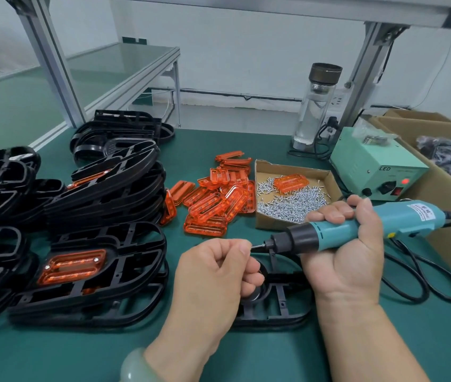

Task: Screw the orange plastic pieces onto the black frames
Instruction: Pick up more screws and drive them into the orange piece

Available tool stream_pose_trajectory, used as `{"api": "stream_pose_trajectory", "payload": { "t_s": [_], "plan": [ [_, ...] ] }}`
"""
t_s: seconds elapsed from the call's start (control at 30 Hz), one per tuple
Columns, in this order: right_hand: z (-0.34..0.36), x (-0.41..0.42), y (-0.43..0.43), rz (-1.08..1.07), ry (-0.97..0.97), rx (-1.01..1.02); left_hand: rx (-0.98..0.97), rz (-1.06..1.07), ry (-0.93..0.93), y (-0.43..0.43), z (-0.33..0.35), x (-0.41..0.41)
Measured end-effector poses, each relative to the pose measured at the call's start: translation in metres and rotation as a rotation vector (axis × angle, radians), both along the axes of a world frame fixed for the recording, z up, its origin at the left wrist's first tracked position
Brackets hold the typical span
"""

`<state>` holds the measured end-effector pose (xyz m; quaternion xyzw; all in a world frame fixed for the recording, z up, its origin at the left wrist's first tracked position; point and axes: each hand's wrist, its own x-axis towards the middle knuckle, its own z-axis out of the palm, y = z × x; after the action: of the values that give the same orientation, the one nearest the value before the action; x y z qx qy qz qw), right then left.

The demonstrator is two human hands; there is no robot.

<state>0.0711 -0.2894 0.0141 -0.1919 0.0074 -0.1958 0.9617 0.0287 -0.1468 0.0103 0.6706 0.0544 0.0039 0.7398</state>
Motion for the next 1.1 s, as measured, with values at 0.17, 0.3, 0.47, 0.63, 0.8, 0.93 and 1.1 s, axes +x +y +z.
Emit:
{"api": "stream_pose_trajectory", "payload": {
  "t_s": [0.17,0.3,0.47,0.63,0.8,0.93,1.1],
  "plan": [
    [0.000,0.000,-0.004,-0.005,0.001,0.033,-0.157,-0.057,0.057,0.003,0.004,0.000],
    [0.000,0.001,-0.006,-0.032,0.009,0.041,-0.307,-0.107,0.117,0.006,0.006,-0.003],
    [-0.001,0.001,-0.004,-0.026,0.007,0.034,-0.308,-0.106,0.104,0.006,0.005,-0.002],
    [-0.001,0.000,-0.004,0.007,-0.008,0.031,-0.187,-0.082,0.044,0.007,0.004,0.001],
    [0.000,0.000,-0.004,0.009,-0.014,0.023,-0.072,-0.056,-0.011,0.010,0.002,0.004],
    [0.000,0.000,-0.004,0.011,-0.016,0.035,0.040,-0.112,-0.060,0.013,0.005,0.006],
    [0.000,0.001,-0.003,0.006,-0.011,0.024,0.103,-0.140,-0.094,0.016,0.006,0.008]
  ]
}}
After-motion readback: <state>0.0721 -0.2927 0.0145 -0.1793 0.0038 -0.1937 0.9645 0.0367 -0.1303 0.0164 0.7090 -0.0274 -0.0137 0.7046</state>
